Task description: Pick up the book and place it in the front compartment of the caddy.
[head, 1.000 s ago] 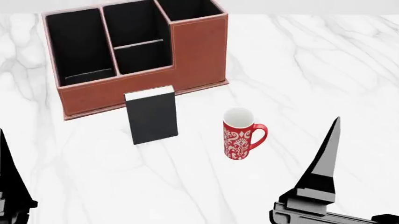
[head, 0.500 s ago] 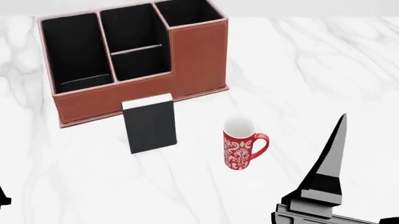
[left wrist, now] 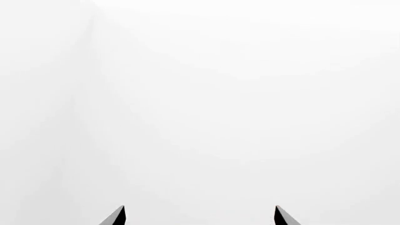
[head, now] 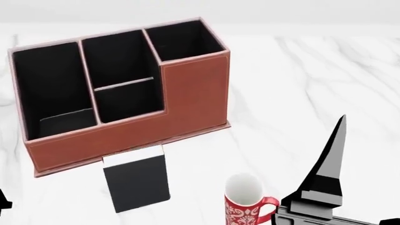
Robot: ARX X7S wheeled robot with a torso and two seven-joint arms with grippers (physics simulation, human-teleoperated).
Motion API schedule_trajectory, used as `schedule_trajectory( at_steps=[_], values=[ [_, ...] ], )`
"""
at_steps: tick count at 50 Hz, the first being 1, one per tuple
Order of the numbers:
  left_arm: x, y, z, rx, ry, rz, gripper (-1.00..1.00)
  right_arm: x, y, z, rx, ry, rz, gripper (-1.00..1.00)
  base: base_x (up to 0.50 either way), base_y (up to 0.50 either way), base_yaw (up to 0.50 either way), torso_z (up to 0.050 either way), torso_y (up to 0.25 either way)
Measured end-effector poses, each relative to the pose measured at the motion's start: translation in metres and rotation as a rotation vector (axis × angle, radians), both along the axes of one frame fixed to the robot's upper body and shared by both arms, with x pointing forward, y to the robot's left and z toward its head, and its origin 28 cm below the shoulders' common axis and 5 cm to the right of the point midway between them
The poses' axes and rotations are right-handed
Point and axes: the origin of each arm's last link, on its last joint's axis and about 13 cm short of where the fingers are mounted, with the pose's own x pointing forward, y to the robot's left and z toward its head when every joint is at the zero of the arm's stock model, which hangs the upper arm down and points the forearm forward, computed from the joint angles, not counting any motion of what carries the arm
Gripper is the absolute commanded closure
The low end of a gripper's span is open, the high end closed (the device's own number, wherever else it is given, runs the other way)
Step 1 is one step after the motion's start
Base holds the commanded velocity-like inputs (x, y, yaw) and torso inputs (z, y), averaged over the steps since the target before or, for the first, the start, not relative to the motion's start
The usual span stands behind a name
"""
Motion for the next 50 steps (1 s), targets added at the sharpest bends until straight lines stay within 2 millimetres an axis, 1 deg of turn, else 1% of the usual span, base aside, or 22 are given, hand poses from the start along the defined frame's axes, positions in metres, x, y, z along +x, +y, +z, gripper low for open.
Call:
schedule_trajectory(
  at_steps=[42,44,50],
  values=[
    [-0.0014,-0.0010,0.0014,0.001,0.008,-0.006,-1.00,-0.0005,-0.0004,0.0012,0.009,0.003,0.004,-1.00,0.50,0.00,0.00,0.000,0.001],
    [-0.0013,-0.0010,0.0014,0.001,0.009,-0.006,-1.00,-0.0007,-0.0006,0.0013,0.013,-0.001,0.003,-1.00,0.40,0.00,0.00,0.000,0.000],
    [-0.0011,-0.0009,0.0015,-0.003,0.011,-0.007,-1.00,-0.0013,-0.0017,0.0012,0.026,-0.007,-0.003,-1.00,0.00,0.00,0.00,0.000,0.002]
  ],
)
